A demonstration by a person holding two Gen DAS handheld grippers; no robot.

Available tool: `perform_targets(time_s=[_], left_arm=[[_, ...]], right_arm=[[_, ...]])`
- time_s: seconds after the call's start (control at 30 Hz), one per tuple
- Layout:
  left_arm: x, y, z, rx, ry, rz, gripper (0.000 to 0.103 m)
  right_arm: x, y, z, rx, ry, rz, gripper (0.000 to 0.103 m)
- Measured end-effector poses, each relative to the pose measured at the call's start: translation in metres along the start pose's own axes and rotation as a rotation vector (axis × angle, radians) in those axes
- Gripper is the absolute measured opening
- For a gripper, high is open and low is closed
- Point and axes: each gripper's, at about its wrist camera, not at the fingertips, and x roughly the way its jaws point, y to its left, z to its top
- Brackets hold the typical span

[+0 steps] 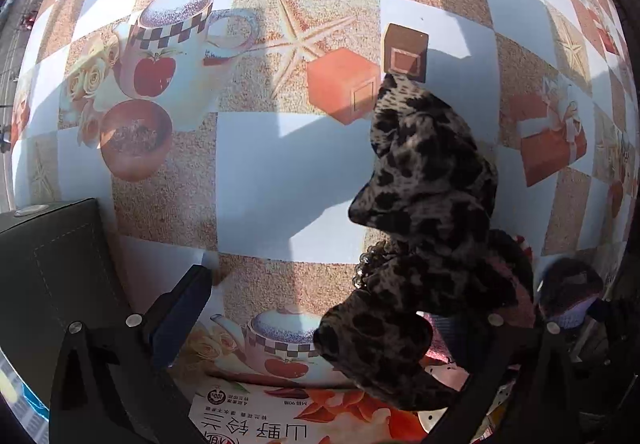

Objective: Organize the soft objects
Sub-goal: 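Close left tool on the leopard-print scrunchie while right tool grasps the purple knit hat, then lift the scrunchie with left tool while right tool carries the purple hat toward the box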

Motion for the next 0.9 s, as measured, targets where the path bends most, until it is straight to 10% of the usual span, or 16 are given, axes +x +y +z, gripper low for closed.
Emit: perform_targets(time_s=[0.23,0.37,0.43,0.9], left_arm=[[-0.007,-0.004,-0.003,0.016,0.001,0.004,0.091],[-0.033,-0.019,0.007,0.129,-0.057,0.040,0.033],[-0.045,-0.022,0.004,0.151,-0.105,0.060,0.033],[-0.150,-0.036,-0.030,0.232,-0.413,-0.017,0.020]], right_arm=[[-0.005,0.026,-0.011,-0.019,-0.036,-0.002,0.096],[-0.017,0.025,-0.019,-0.008,-0.075,0.030,0.067],[-0.025,0.018,-0.022,0.009,-0.107,0.065,0.037],[-0.075,-0.062,-0.104,0.363,-0.337,0.266,0.037]])
